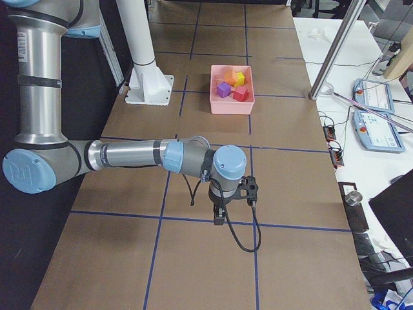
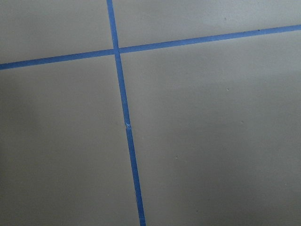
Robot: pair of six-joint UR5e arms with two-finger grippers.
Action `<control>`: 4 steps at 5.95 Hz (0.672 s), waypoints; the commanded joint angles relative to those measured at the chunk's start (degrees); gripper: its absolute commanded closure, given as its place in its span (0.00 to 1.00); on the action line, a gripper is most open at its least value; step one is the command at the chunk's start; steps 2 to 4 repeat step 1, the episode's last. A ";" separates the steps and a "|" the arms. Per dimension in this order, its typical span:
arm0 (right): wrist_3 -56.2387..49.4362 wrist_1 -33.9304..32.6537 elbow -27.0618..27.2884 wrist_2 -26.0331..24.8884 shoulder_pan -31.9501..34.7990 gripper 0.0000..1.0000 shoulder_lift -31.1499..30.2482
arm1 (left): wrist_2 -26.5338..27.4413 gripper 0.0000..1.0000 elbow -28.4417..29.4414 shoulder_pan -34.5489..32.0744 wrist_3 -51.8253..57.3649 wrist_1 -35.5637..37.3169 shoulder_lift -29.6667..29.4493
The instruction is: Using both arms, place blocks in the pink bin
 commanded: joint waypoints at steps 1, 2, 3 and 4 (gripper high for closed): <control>-0.47 2.37 -2.46 4.76 0.50 0.00 -1.42 | 0.47 0.00 0.19 0.25 0.01 0.00 -0.82; -0.47 2.37 -2.46 4.76 0.50 0.00 -1.42 | 0.47 0.00 0.19 0.25 0.01 0.00 -0.82; -0.47 2.37 -2.46 4.76 0.50 0.00 -1.42 | 0.47 0.00 0.19 0.25 0.01 0.00 -0.82; -0.47 2.37 -2.46 4.76 0.50 0.00 -1.42 | 0.47 0.00 0.19 0.25 0.01 0.00 -0.82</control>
